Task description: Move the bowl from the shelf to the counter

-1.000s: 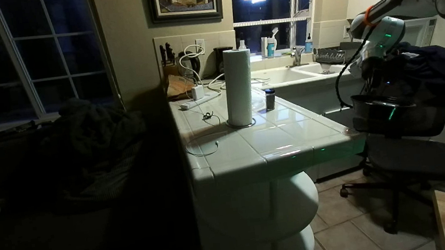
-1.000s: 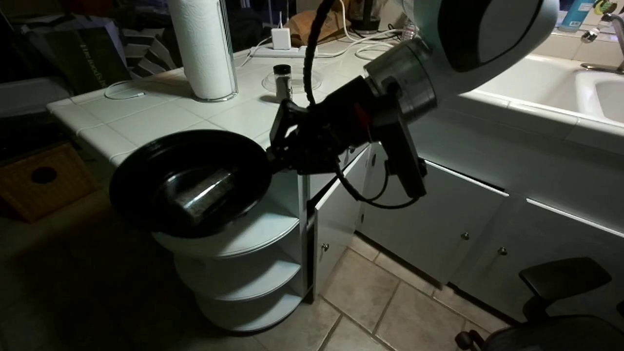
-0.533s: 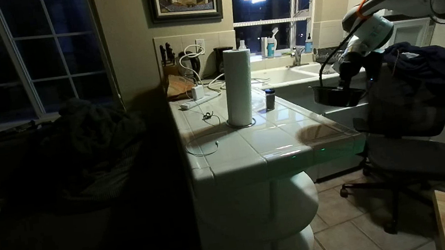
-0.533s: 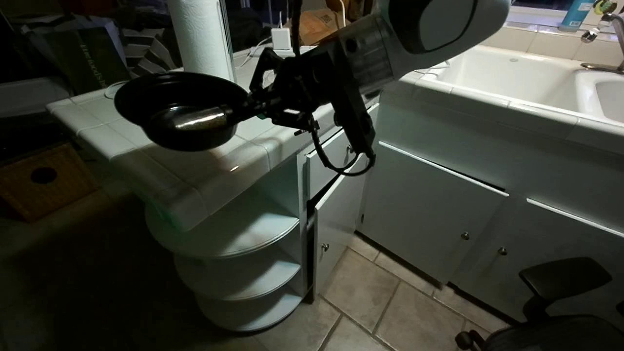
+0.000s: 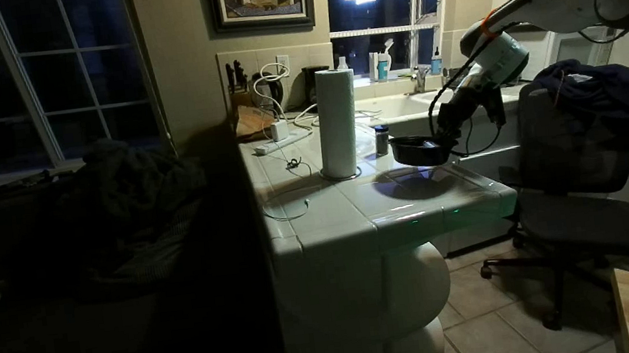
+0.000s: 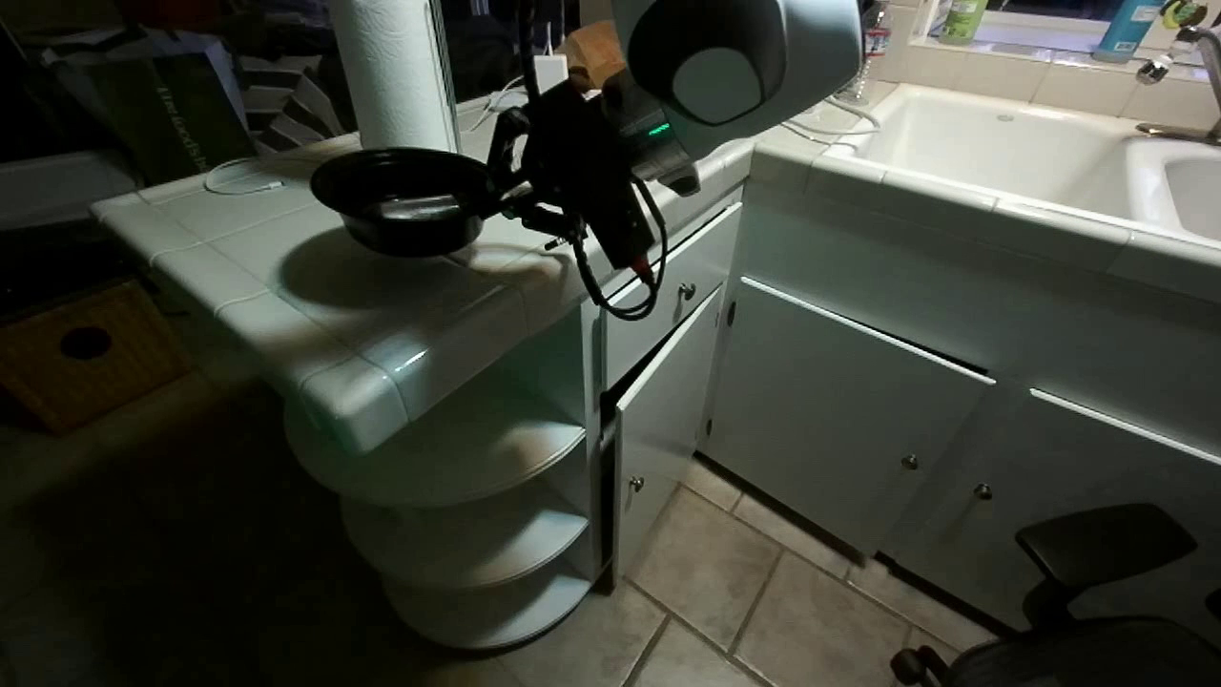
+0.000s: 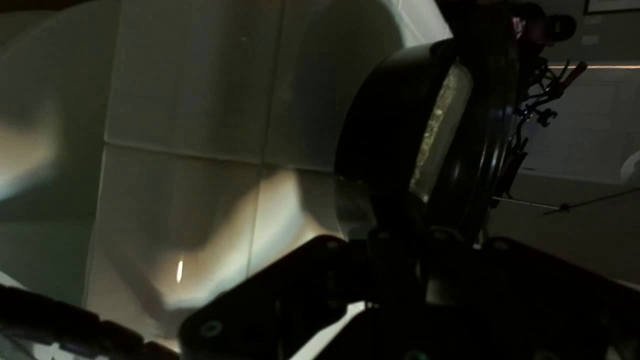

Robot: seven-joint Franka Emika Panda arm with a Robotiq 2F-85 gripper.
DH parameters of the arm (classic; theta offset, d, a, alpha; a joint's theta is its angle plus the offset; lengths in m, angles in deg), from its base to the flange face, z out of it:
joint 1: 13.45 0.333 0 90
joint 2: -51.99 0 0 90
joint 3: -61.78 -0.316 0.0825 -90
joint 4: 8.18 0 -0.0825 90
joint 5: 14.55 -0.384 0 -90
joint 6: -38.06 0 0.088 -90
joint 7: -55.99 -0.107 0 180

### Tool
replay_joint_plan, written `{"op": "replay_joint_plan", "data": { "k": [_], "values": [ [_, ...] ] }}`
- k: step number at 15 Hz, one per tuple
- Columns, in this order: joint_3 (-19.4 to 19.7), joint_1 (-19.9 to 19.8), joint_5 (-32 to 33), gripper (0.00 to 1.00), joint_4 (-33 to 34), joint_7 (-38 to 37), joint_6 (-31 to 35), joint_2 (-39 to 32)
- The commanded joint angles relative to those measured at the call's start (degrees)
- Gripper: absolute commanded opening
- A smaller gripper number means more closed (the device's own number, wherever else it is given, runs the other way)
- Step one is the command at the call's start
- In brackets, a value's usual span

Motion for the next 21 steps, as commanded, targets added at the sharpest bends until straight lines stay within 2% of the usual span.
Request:
{"op": "replay_joint_plan", "data": {
  "k": [1,5,6,7,10,14,16,21],
  "values": [
    [1.39,3.07,-1.90,0.02,-5.39,-0.18,8.64,2.61],
    [1.71,4.54,-1.37,0.02,-8.35,1.05,14.36,3.97],
    [1.62,4.56,-1.23,0.32,-9.01,1.67,13.92,4.79],
    [1.67,4.66,-1.16,0.34,-9.54,1.98,13.85,5.48],
    [2.55,5.44,0.03,0.55,-13.42,4.02,13.35,10.14],
    [5.10,8.76,3.16,0.86,-20.23,8.88,19.90,18.49],
    [6.79,11.32,7.53,1.00,-23.83,7.28,25.41,23.01],
    [8.32,17.44,23.37,1.00,-32.79,-1.09,37.90,35.25]
  ]
}}
